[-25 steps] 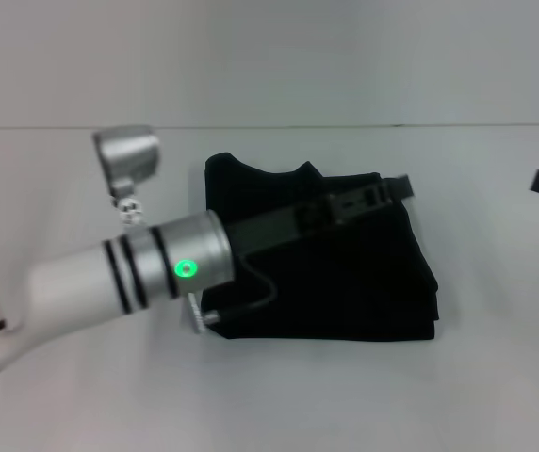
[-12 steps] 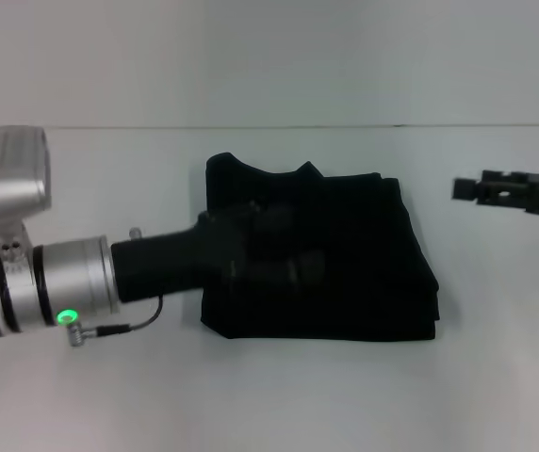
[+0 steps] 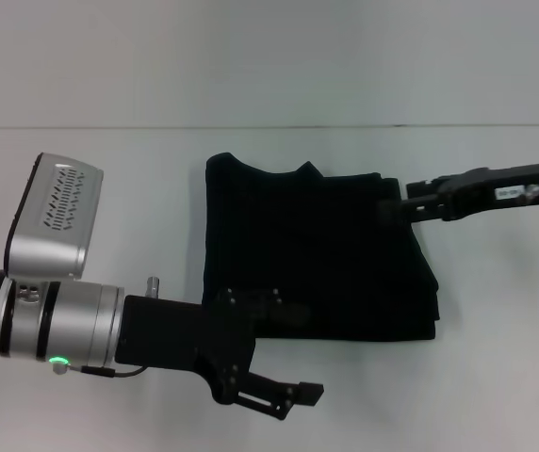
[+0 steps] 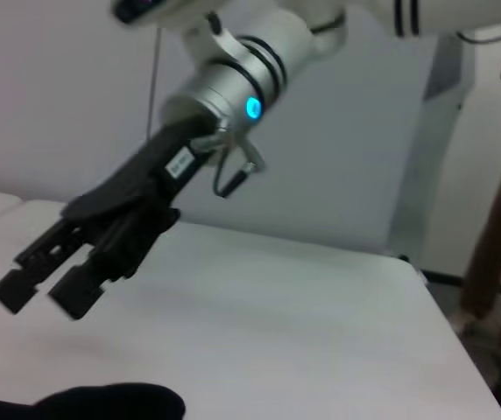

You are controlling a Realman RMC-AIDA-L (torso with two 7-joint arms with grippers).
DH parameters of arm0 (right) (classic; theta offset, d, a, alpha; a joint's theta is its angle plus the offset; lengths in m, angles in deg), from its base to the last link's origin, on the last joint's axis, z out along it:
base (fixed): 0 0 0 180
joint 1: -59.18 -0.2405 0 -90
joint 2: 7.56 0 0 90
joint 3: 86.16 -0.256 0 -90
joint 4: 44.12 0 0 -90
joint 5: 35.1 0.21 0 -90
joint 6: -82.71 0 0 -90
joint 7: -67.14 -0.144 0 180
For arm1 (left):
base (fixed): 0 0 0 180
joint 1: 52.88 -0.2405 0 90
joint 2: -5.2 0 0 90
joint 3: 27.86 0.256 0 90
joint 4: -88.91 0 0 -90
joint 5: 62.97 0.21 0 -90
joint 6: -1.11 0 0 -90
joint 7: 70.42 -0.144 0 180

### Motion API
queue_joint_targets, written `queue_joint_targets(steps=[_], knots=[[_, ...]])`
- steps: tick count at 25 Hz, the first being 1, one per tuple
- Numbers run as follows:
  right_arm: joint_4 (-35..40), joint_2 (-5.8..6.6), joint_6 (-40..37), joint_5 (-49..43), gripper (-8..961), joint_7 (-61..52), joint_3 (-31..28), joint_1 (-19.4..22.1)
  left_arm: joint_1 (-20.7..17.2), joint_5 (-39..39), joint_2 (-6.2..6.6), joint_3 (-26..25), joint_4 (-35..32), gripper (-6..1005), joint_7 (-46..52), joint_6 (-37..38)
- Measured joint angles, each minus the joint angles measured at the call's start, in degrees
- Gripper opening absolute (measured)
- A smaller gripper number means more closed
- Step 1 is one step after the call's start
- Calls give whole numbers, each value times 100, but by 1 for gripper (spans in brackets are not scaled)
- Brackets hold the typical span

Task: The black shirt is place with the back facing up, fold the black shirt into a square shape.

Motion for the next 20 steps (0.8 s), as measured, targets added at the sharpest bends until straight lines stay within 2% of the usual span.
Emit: queue_joint_targets(steps=[8, 13, 18, 20], knots=[[9, -129, 380, -438, 858, -91, 455, -418, 34, 90, 17, -28, -83, 934, 102, -3], [3, -316, 954, -666, 848, -101, 926, -612, 34, 70, 8, -28, -48, 934, 107, -77], [-37, -571, 1545, -930, 738, -112, 1265, -777, 32, 56, 0, -28, -41, 934, 122, -104], [-44, -644, 1694, -1005, 729, -112, 1345, -830, 31, 53, 0, -31, -41, 935, 133, -106]])
